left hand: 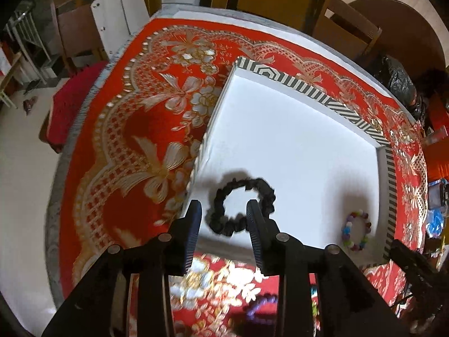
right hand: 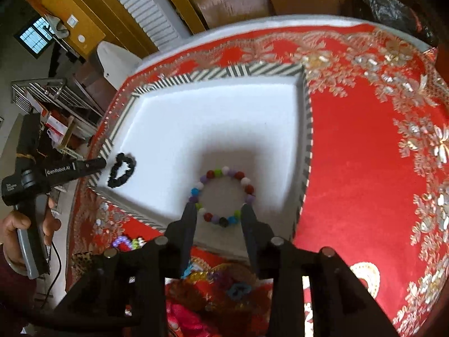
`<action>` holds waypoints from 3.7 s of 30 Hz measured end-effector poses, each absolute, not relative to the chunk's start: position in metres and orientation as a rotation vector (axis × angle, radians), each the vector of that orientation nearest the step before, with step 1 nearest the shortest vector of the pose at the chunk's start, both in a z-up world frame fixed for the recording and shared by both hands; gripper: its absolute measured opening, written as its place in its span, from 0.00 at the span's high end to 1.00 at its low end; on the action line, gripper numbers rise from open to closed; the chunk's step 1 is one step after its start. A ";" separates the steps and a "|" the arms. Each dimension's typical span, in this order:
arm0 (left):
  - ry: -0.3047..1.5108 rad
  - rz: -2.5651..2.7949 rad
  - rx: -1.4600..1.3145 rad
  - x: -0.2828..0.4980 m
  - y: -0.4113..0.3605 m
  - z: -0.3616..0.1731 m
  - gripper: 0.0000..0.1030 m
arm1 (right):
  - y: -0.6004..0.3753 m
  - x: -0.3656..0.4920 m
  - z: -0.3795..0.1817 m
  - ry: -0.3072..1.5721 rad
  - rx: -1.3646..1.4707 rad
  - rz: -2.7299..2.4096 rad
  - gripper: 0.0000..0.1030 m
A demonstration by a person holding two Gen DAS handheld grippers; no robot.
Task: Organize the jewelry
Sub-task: 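Carry both items into the white tray and open both tools to release them, then grasp the leopard-print bow scrunchie and brown scrunchie with the left tool, then grasp the silver bracelet with the right tool while the left tool lifts the scrunchies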
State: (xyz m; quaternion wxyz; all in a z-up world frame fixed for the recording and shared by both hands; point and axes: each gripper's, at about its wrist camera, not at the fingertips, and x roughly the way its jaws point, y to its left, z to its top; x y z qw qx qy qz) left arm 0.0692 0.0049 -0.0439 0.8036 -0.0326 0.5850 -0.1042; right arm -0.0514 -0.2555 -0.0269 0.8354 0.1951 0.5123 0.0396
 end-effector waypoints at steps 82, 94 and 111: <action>1.046 -0.111 -0.003 -0.130 0.014 0.035 0.81 | -0.211 -0.202 0.064 0.923 0.193 0.109 0.40; 1.140 -0.107 -0.224 -0.114 0.071 0.028 0.81 | -0.228 -0.210 0.046 0.955 0.207 0.078 0.40; 1.356 -0.142 -0.192 -0.123 0.059 -0.066 0.81 | -0.265 -0.228 -0.013 1.077 0.231 0.020 0.40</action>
